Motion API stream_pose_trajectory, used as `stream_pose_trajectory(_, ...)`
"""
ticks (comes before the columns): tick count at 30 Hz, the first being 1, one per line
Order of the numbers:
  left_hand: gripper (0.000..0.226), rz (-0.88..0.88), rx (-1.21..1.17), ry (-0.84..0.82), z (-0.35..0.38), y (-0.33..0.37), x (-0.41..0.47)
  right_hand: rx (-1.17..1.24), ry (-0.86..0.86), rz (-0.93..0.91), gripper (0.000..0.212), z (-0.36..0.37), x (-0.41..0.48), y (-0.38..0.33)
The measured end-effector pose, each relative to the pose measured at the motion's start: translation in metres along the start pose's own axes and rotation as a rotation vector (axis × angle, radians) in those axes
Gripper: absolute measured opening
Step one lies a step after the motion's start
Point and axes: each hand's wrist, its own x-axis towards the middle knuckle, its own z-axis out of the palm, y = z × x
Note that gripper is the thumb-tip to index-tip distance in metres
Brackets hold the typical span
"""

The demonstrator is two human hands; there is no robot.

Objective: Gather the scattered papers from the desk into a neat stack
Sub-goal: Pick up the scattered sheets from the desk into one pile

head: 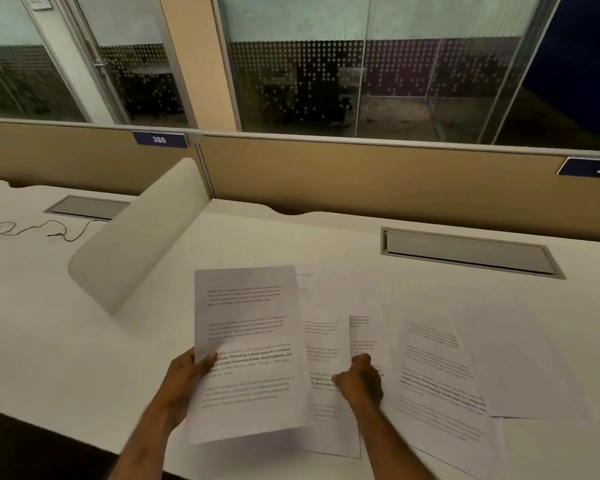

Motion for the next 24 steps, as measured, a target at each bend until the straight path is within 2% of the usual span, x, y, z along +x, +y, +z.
stream_pose_trajectory(3, 0.027, 0.009, 0.004, 0.010, -0.007, 0.002, 0.008, 0.236, -0.054, -0.031, 0.049, -0.018, 0.007, -0.006)
stream_pose_trajectory(6, 0.028, 0.020, -0.003, 0.026, -0.018, 0.010, 0.018, 0.443, 0.039, -0.143, 0.043, -0.069, 0.013, -0.017)
stream_pose_trajectory(10, 0.027, 0.034, 0.002, 0.013, -0.018, 0.022, 0.032, 0.594, 0.091, -0.256, 0.023, -0.156, 0.020, -0.025)
stream_pose_trajectory(13, 0.028, 0.064, 0.009, -0.017, -0.002, 0.030, 0.039, 0.643, 0.012, -0.292, 0.021, -0.185, 0.013, -0.030)
stream_pose_trajectory(21, 0.022, 0.122, 0.040, -0.188, 0.081, 0.041, 0.041, 0.746, -0.239, -0.354, 0.037, -0.127, -0.004, -0.044)
stream_pose_trajectory(24, 0.015, 0.145, 0.084, -0.205, 0.111, 0.043, 0.039, 0.724, -0.190, -0.336, 0.046, -0.108, -0.003, -0.043)
